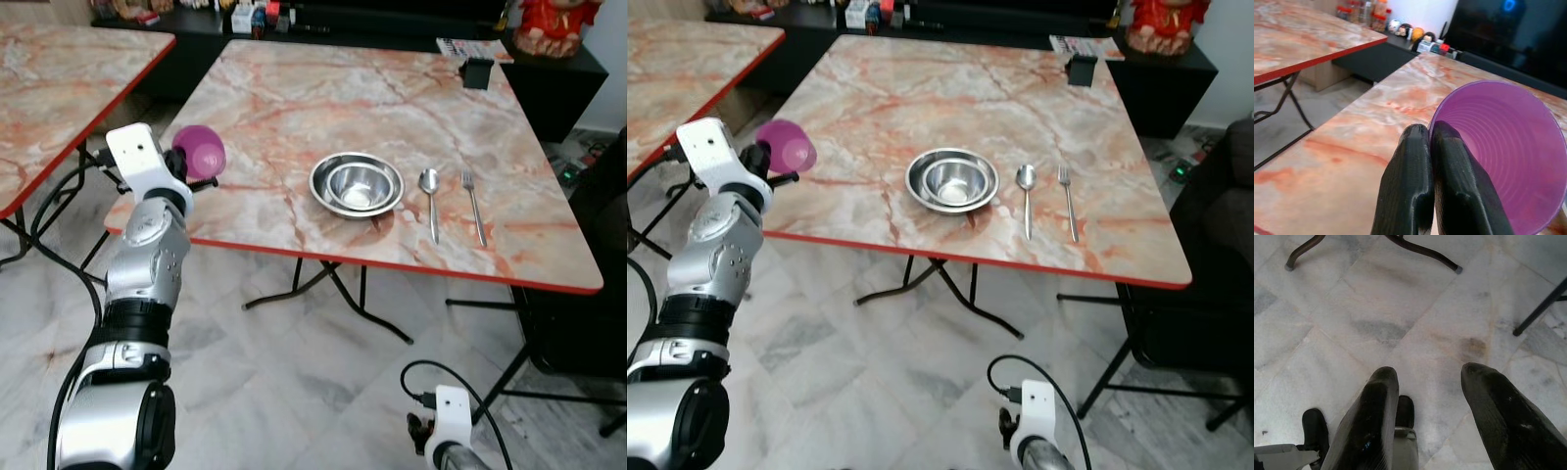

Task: Setting the table

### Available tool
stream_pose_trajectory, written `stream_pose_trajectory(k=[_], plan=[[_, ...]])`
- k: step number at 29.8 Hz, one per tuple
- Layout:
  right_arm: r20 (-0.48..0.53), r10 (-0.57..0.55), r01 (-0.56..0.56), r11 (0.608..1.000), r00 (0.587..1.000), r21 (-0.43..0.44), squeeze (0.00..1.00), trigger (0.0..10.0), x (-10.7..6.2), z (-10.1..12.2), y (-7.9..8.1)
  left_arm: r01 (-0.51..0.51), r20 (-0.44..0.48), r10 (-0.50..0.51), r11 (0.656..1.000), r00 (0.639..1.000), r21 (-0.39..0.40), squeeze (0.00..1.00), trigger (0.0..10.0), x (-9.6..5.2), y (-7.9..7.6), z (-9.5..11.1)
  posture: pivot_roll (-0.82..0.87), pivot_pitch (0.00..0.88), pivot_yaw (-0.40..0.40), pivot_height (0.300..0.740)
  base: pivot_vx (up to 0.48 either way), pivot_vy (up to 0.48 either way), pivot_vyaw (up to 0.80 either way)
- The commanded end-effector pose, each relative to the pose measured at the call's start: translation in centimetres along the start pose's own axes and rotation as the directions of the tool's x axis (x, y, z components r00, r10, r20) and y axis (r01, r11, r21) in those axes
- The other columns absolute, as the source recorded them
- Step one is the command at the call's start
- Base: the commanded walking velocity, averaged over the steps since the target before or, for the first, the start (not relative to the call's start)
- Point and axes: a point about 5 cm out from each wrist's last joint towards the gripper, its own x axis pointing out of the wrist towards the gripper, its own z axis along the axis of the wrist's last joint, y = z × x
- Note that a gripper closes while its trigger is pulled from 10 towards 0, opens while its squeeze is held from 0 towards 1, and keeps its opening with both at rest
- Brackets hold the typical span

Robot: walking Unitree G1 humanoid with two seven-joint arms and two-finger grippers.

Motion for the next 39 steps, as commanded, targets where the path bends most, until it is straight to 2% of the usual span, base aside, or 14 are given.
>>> stream_pose_trajectory(k=[1, 7, 8, 27, 39], plan=[[-0.026, -0.026, 0.026, 1.000, 0.999, 0.002, 0.00, 10.0, -0.19, -0.75, -0.55, 0.011, 0.034, -0.012, 1.000, 0.999, 0.007, 0.00, 10.0, 0.09, -0.26, 1.09, 0.03, 0.132, -0.038, 0.740, 0.296, 0.000, 0.00], [-0.008, -0.033, 0.033, 0.999, 0.999, 0.002, 0.00, 10.0, -0.16, -0.47, -0.63, 0.033, 0.028, -0.034, 0.999, 0.999, 0.019, 0.00, 10.0, -0.12, -0.69, 0.83, 0.02, 0.136, -0.037, 0.740, 0.301, 0.000, 0.00], [-0.011, -0.038, 0.038, 0.999, 0.999, -0.026, 0.00, 10.0, -0.16, -0.49, -0.65, 0.032, 0.023, -0.033, 0.999, 0.999, 0.019, 0.00, 10.0, -0.16, -0.68, 0.77, 0.02, 0.136, -0.037, 0.740, 0.304, 0.000, 0.00], [0.006, -0.025, 0.025, 1.000, 1.000, -0.010, 0.00, 10.0, -0.13, -0.27, -0.49, 0.035, 0.029, -0.036, 0.999, 0.999, 0.033, 0.00, 10.0, -0.37, -0.51, 1.26, 0.03, 0.139, -0.042, 0.731, 0.310, 0.000, 0.00], [-0.005, -0.033, 0.033, 0.999, 0.999, -0.013, 0.00, 10.0, -0.19, -0.54, -0.60, 0.072, 0.023, -0.073, 0.997, 0.997, 0.036, 0.00, 10.0, -0.54, -0.91, 1.46, 0.03, 0.141, -0.041, 0.731, 0.313, 0.000, 0.00]])
